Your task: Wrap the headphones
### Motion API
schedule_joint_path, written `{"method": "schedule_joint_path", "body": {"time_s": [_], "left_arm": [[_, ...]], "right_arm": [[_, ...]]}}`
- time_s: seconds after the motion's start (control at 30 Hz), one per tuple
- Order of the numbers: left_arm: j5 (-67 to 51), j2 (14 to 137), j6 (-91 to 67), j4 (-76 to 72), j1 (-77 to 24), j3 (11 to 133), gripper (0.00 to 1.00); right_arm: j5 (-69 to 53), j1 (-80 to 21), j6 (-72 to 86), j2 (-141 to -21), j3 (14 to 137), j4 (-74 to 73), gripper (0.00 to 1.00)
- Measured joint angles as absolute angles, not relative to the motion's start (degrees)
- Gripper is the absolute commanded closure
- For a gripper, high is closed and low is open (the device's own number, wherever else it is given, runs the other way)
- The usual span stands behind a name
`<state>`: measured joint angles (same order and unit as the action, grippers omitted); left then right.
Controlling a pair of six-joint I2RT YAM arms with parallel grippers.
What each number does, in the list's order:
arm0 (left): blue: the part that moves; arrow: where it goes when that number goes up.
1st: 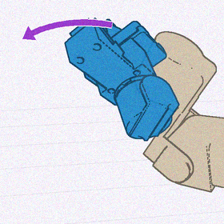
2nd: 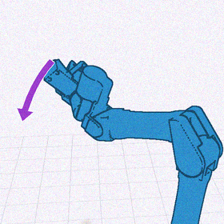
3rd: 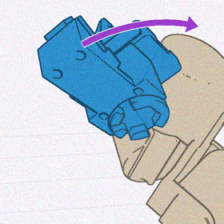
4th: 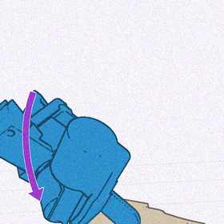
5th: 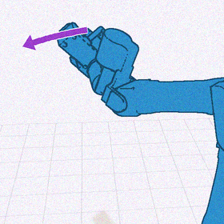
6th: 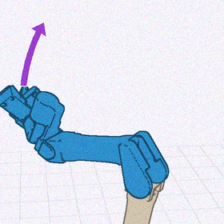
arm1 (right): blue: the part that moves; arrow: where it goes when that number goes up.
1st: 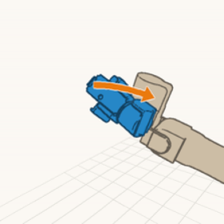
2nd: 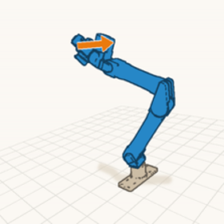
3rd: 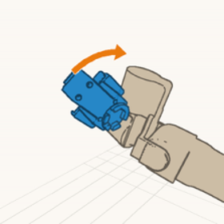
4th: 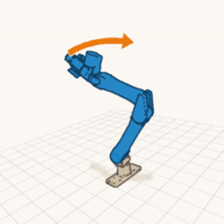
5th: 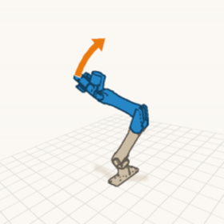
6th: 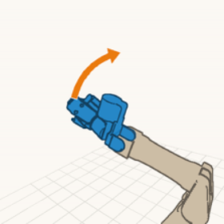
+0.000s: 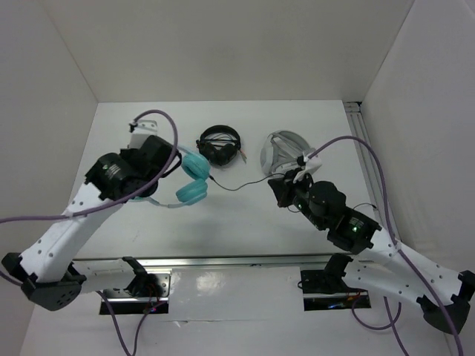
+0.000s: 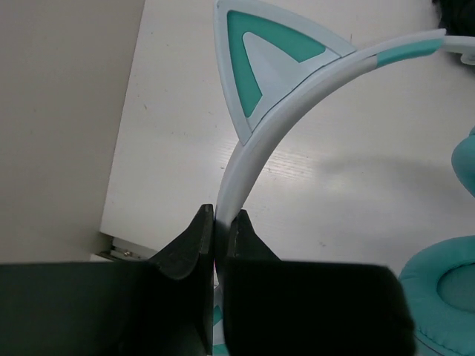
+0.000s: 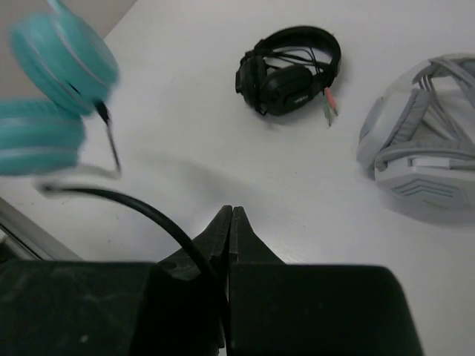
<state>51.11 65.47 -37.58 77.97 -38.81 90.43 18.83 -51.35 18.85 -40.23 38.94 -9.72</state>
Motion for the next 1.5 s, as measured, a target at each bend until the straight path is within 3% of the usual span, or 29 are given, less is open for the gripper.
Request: {"method": "schedule_joint_path", "body": {"time_s": [0.27, 0.63, 1.03, 1.4, 1.47, 1.5], "left_arm": [[42.0, 70.4, -26.8, 68.5, -45.9, 81.1, 1.00], [29.1, 75.0, -17.1, 60.7, -62.8, 80.5, 1.00], [19.4, 68.2, -13.3, 58.0, -63.3, 80.4, 1.00], [16.4, 61.1, -12.5, 54.6, -63.1, 80.2, 1.00], [17.6, 59.7, -13.7, 54.4, -63.2, 80.2, 1.00], [18.5, 59.1, -14.3, 54.2, -63.2, 80.2, 1.00]], "right_arm": [[18.7, -53.3, 14.5, -52.8, 57.1, -19.2, 1.00], [13.9, -56.1, 10.6, -60.5, 57.9, -25.8, 1.00], [16.9, -56.3, 9.1, -61.9, 57.4, -26.4, 1.00], [10.4, -56.6, 7.3, -60.6, 54.5, -22.4, 1.00], [9.6, -56.6, 7.2, -59.7, 53.1, -20.7, 0.96], [9.4, -56.6, 7.1, -59.4, 52.4, -19.9, 0.85]]}}
